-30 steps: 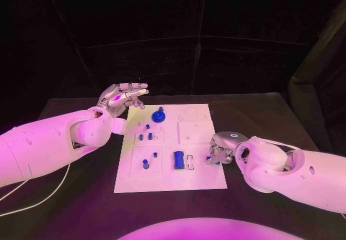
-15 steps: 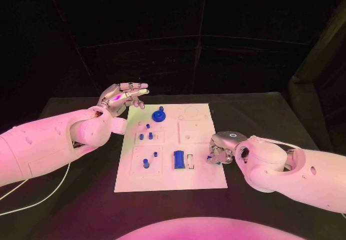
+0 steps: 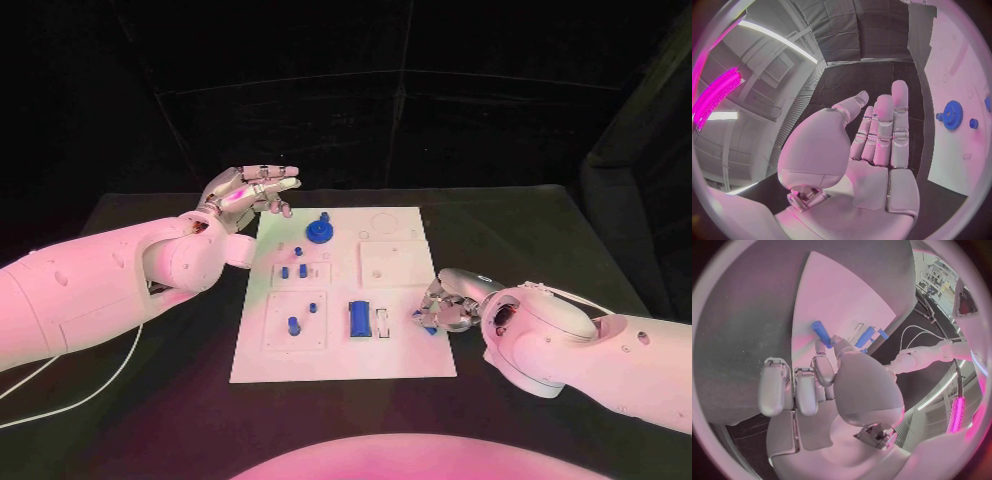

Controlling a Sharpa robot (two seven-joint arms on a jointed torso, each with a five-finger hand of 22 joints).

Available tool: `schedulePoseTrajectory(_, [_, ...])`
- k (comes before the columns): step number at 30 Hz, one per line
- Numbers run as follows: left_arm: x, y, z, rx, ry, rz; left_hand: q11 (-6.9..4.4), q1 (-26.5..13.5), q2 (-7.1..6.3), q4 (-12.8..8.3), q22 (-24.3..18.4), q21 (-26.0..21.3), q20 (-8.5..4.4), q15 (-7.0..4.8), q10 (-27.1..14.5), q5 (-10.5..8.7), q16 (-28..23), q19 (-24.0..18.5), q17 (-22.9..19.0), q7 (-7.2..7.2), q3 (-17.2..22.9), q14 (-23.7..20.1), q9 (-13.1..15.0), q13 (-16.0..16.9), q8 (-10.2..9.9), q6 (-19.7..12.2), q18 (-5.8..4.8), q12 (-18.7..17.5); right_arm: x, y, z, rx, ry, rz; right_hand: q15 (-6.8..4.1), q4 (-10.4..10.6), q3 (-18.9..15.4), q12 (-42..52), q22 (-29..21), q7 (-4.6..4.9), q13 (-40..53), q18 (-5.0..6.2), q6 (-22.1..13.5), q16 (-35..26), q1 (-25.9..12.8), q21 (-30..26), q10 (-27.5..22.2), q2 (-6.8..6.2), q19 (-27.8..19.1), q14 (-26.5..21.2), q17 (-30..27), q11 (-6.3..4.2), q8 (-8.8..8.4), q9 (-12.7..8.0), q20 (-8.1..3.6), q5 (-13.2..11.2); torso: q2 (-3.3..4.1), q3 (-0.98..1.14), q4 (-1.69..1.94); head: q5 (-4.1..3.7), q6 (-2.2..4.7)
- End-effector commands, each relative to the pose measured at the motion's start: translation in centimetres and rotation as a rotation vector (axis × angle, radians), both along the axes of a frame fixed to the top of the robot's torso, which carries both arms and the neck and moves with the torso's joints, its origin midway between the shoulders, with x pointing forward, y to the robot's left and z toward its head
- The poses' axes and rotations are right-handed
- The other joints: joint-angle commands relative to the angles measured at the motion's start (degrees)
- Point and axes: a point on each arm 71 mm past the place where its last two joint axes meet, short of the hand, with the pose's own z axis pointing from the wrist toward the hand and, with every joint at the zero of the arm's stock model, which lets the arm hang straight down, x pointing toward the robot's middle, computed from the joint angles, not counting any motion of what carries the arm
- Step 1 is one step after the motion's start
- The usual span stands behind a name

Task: Assemble the parts on the task board

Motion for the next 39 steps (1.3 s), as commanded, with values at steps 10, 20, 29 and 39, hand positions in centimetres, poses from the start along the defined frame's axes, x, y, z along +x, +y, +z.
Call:
schedulePoseTrajectory(10, [-0.1, -0.2, 0.1, -0.005, -0.003, -0.017, 0.08, -0.3, 0.57, 0.0, 0.0, -0.1, 0.02, 0.03, -0.6, 0.22, 0.4, -0.4, -0.1, 0.05, -0.3, -0.3, 0.1, -0.1, 0.4, -0.4, 0.78, 0.3, 0.0, 1.4, -0.1, 0.178, 0.07, -0.095, -0.26, 0.4, 2.1, 0.2, 0.3, 0.05, 0.4, -0.68, 0.9, 0.5, -3.7, 0.5, 1.1, -2.4, 0.5, 4.6, 8.9, -0.21, 0.02, 0.6, -0.45, 2.7, 0.05, 0.04, -0.05, 0.39, -0.26])
schedulePoseTrajectory(20, [-0.1, -0.2, 0.1, -0.005, 0.001, -0.022, 0.09, -0.3, 0.61, 0.0, 0.0, -0.1, 0.04, 0.04, -0.6, 0.22, 0.4, -0.4, -0.1, 0.06, -0.3, -0.4, 0.1, -0.1, 0.5, -0.5, 0.77, 0.3, 0.2, 2.6, -0.2, 0.217, 0.077, -0.108, -0.41, 1.1, 1.9, 1.2, 0.8, -0.19, 1.1, -0.77, 1.5, 0.8, -5.4, 0.8, 1.7, -3.01, 0.7, 4.8, 9.4, -0.39, 0.12, 1.0, -0.56, 3.7, 0.06, 0.02, -0.09, 0.59, -0.27])
schedulePoseTrajectory(29, [-0.1, -0.3, 0.1, -0.006, 0.003, -0.026, 0.09, -0.3, 0.61, 0.0, 0.0, -0.1, 0.04, 0.04, -0.6, 0.22, 0.4, -0.4, -0.1, 0.06, -0.3, -0.4, 0.1, -0.1, 0.5, -0.5, 0.77, 0.3, 0.4, 3.6, -0.4, 0.224, 0.085, -0.099, -0.51, 1.6, 1.8, 1.9, 1.0, -0.39, 1.6, -0.81, 2.0, 0.9, -6.3, 0.9, 2.1, -3.06, 0.8, 4.8, 9.6, -0.54, 0.23, 1.2, -0.66, 3.9, 0.06, 0.04, -0.09, 0.69, -0.3])
schedulePoseTrajectory(39, [-0.1, -0.4, 0.1, -0.006, 0.006, -0.03, 0.11, -0.4, 0.58, 0.0, 0.0, -0.1, 0.06, 0.06, -0.8, 0.2, 0.4, -0.4, -0.2, 0.07, -0.4, -0.4, 0.1, -0.1, 0.5, -0.6, 0.78, 0.4, 0.4, 4.4, -0.9, 0.192, 0.138, -0.073, -0.79, 2.5, 1.3, 2.2, 1.0, -0.88, 1.9, -0.82, 3.2, 0.8, -7.9, 0.9, 2.4, -3.08, 0.9, 4.8, 9.5, -0.91, 0.65, 1.8, -0.88, 3.3, 0.03, 0.01, -0.1, 0.82, -0.51])
